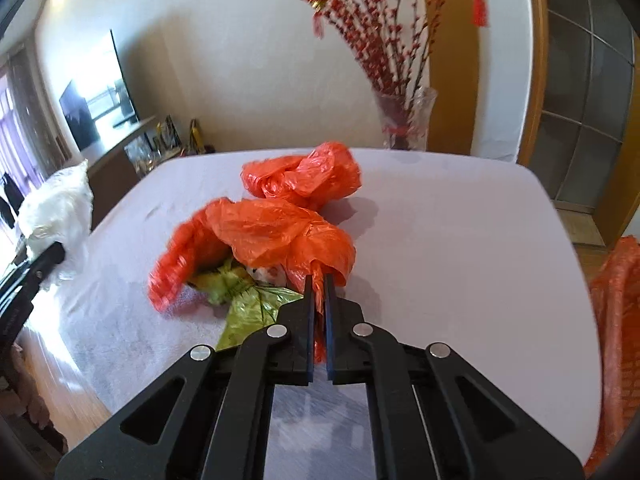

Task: Collect trash
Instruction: 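Grasp the orange plastic bag with the right tool while the left tool holds the clear bag, then carry the clear and orange bags over the orange basket with both tools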

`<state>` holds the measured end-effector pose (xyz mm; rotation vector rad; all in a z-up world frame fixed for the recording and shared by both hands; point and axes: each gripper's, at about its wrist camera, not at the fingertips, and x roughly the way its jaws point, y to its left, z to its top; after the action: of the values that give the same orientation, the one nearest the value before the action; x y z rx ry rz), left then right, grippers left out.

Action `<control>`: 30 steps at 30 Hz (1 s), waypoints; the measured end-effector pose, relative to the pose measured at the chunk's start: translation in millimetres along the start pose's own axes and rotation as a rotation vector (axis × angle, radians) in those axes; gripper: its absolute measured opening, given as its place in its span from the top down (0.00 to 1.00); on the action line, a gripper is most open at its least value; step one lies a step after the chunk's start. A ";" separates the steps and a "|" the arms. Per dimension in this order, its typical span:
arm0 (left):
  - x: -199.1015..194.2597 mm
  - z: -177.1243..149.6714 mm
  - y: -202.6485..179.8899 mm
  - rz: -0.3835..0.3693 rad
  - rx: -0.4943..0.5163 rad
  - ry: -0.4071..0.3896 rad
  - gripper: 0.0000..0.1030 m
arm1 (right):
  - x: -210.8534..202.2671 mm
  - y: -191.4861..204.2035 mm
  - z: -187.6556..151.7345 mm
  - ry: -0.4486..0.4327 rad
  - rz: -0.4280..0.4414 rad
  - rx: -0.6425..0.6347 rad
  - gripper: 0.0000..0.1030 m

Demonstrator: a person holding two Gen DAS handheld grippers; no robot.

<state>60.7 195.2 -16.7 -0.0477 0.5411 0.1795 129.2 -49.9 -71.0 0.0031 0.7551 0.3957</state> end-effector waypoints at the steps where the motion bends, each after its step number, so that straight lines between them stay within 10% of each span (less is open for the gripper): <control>1: -0.7 1.0 -3.4 -0.007 0.005 -0.002 0.83 | -4.2 -3.4 -1.0 -0.005 -0.006 0.002 0.96; 10: -4.0 6.1 -33.4 -0.052 0.058 -0.012 0.83 | 8.8 -36.3 -14.9 0.076 -0.074 0.032 0.91; 15: -5.5 8.5 -41.9 -0.063 0.075 -0.018 0.83 | 14.3 -41.5 -2.4 0.093 -0.060 0.044 0.60; 20: -3.5 12.9 -51.5 -0.078 0.095 -0.020 0.83 | 22.2 -44.7 -0.9 0.122 -0.055 0.013 0.92; 30: -2.8 26.5 -86.6 -0.178 0.138 -0.041 0.83 | -34.5 -73.4 0.5 -0.052 -0.179 0.058 0.95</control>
<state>87.6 112.0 7.3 0.0418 0.5042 -0.0306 132.4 -129.9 -58.2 0.0005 0.7096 0.2026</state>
